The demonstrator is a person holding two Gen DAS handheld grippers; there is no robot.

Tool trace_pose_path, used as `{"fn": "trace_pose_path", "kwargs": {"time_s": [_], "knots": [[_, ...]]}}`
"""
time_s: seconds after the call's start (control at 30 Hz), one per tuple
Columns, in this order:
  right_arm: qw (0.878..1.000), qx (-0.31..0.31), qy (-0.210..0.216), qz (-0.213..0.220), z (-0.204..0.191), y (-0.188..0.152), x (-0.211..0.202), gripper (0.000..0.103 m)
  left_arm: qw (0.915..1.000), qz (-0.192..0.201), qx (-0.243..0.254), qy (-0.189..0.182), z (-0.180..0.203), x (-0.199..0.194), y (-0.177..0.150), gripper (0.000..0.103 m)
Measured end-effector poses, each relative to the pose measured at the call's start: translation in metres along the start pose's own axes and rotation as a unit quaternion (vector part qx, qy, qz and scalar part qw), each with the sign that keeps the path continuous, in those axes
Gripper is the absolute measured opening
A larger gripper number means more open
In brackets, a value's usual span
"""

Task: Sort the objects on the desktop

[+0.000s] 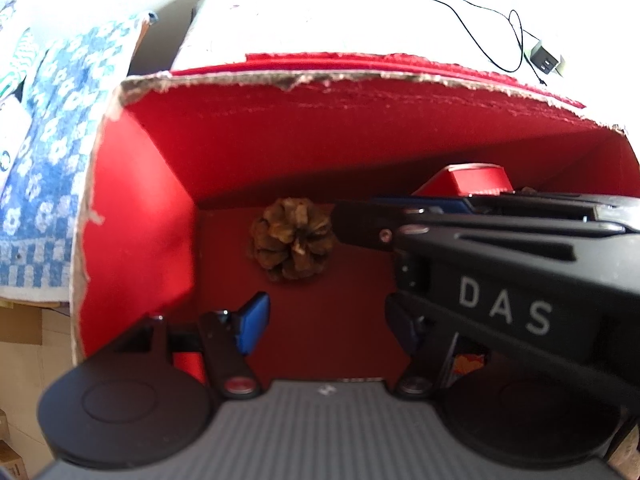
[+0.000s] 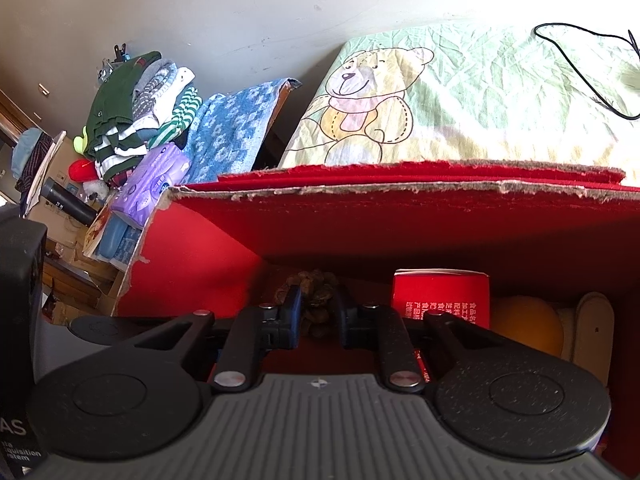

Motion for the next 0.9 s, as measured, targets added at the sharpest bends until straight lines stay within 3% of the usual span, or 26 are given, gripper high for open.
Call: {"fn": "trace_pose_path", "kwargs": {"time_s": [0.2,0.9], "knots": [[1.0,0.006,-0.006,0.002,0.0024,-0.0005,-0.0004,0.01,1.0,0.0,0.0,0.004,-0.0002,0.0008,0.0004,0.067],[1.0,-0.006,-0.018,-0.003,-0.0006,-0.0023,0.0014,0.01,0.9997,0.007,-0.001,0.024,0.0019,0.0006,0.0005,0.066]]}}
Point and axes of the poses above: each gripper's, at about its wrist camera, not at the fingertips, and x roughly the way its jaws point, z to its right, y to its top, the point moved 7 cm from there along x, roughly the way its jaws point, and after that the axes turned 6 degrees about -z, right-handed, at the moved point
